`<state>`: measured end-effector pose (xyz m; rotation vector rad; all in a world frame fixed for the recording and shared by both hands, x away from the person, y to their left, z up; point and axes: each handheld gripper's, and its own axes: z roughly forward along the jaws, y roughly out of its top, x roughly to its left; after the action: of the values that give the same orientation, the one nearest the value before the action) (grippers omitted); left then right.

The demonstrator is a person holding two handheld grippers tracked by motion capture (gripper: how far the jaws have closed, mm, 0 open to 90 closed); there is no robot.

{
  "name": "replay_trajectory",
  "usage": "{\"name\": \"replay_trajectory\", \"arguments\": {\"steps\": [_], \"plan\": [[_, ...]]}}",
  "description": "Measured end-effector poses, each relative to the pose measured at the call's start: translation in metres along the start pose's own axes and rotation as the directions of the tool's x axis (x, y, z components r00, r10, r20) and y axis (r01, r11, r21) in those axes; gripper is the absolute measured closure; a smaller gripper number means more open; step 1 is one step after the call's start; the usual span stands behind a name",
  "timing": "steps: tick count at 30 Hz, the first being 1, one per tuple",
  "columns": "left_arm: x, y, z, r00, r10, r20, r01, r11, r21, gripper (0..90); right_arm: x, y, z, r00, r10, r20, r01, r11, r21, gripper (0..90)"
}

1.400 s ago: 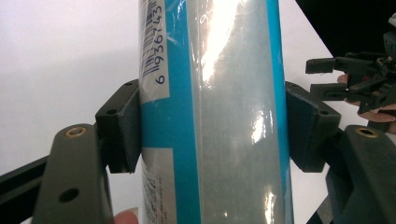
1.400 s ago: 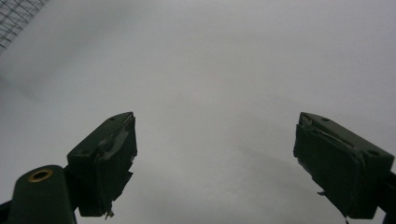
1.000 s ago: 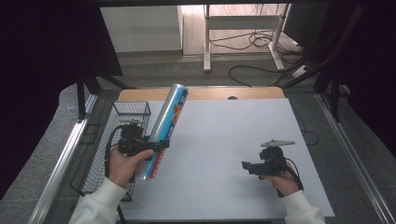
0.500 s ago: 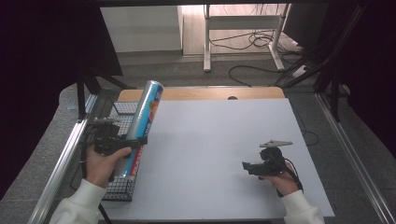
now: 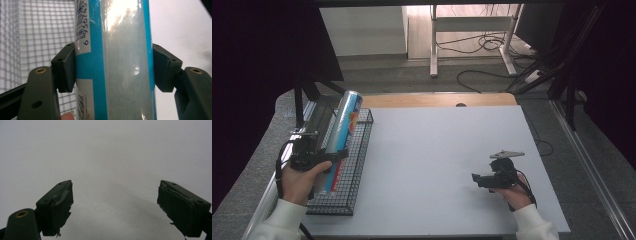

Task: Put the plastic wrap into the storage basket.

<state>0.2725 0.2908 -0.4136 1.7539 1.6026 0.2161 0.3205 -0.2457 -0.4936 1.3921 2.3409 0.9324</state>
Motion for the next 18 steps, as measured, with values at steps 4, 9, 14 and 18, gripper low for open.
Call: {"name": "replay_trajectory", "arguments": {"steps": [4,9,14,18], "plan": [[0.012,-0.003,0.008,0.9994,-0.022,-0.026,0.023,0.9996,0.018,31.8,-0.001,-0.001,0.002,1.0000,0.005,0.000,-0.005,1.000,0.006,13.7],[0.017,-0.005,0.015,0.9987,-0.028,-0.042,0.030,0.9991,0.030,31.8,-0.001,-0.001,0.002,1.0000,0.005,-0.004,-0.005,1.000,0.005,13.7],[0.020,-0.006,0.025,0.9975,-0.023,-0.067,0.026,0.9985,0.049,31.8,-0.002,-0.002,0.002,1.0000,0.006,0.003,-0.006,1.000,0.008,13.7],[0.019,-0.006,0.031,0.9953,-0.010,-0.096,0.017,0.9976,0.067,31.8,-0.003,-0.003,0.002,1.0000,0.005,0.007,-0.005,1.000,0.012,13.7]]}}
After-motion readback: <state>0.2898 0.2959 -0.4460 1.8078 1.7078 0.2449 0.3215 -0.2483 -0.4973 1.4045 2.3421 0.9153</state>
